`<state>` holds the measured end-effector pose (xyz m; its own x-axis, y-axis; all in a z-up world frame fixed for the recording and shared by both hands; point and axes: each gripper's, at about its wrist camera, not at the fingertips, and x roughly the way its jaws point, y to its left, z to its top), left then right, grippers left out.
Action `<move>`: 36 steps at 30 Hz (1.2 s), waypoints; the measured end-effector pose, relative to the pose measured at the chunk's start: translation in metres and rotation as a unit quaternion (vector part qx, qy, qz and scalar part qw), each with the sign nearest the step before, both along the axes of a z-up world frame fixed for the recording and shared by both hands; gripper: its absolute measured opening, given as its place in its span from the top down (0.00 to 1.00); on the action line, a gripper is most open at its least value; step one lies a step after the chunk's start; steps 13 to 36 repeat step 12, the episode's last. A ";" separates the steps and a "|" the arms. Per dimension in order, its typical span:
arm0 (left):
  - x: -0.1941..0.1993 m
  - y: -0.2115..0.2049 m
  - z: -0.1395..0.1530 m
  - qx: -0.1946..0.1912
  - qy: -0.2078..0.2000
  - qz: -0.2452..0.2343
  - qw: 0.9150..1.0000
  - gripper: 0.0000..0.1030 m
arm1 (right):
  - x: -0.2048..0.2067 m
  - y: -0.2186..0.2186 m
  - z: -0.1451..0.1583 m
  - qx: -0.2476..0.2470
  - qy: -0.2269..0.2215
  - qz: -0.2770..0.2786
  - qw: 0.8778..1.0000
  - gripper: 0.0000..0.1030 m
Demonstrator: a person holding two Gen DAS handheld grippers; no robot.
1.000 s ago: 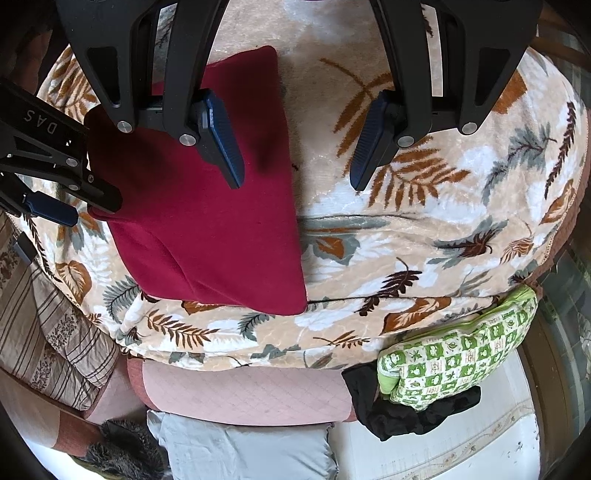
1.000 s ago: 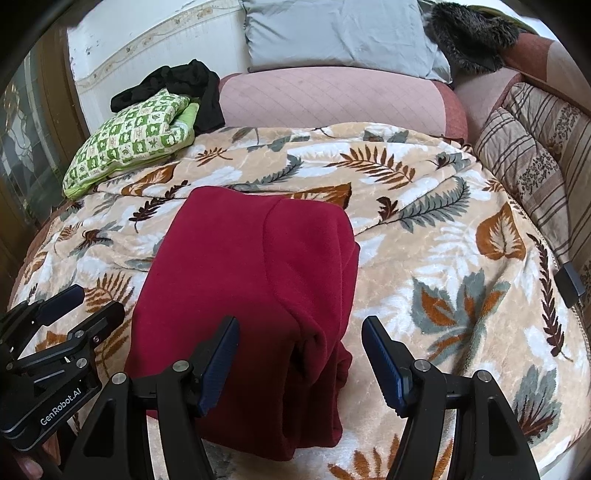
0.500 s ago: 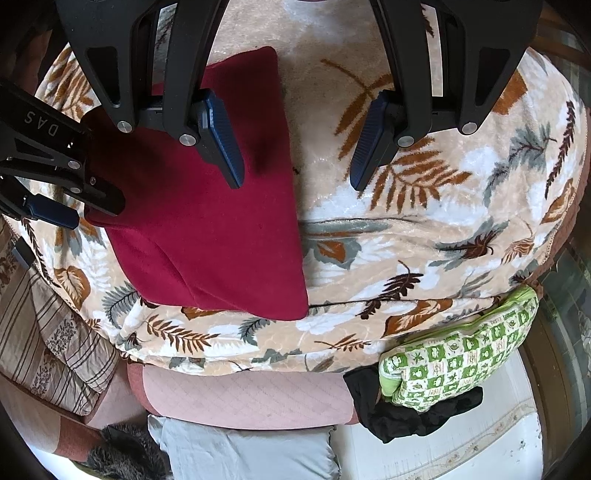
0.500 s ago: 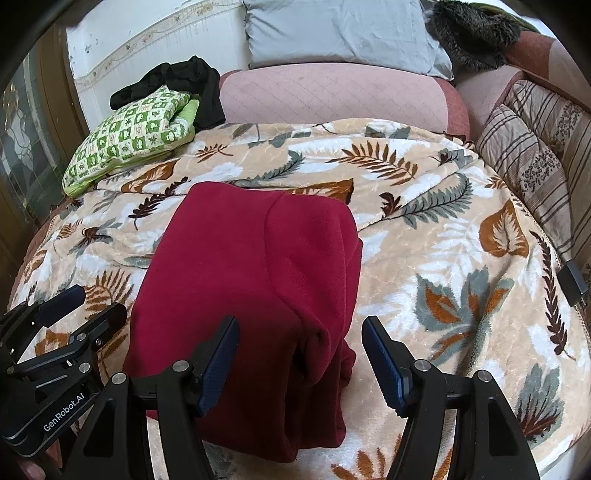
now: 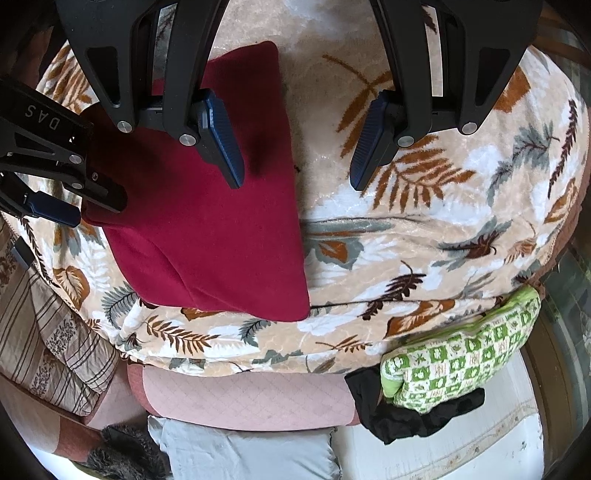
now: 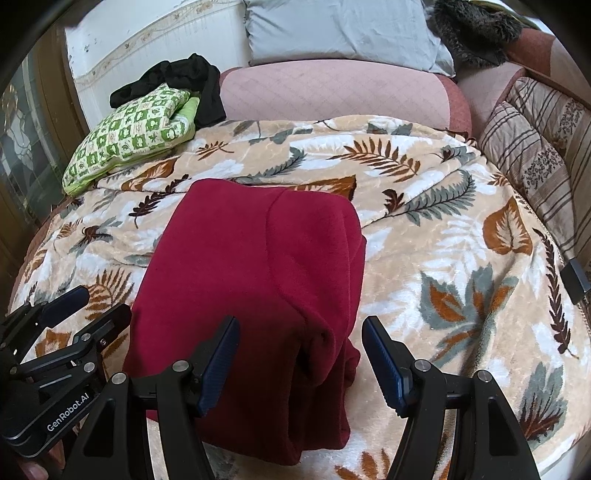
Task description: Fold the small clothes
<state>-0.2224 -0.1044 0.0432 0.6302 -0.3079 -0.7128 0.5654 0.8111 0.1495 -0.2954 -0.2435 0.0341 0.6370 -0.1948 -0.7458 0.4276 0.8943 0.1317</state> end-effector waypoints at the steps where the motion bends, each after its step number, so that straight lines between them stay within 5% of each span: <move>1: 0.000 -0.001 0.000 0.001 -0.002 -0.001 1.000 0.42 | 0.001 0.001 0.000 0.001 0.000 0.000 1.000 0.35; 36: 0.009 -0.001 -0.003 -0.015 0.011 0.001 1.000 0.42 | 0.003 0.000 -0.002 0.002 -0.001 0.003 1.000 0.35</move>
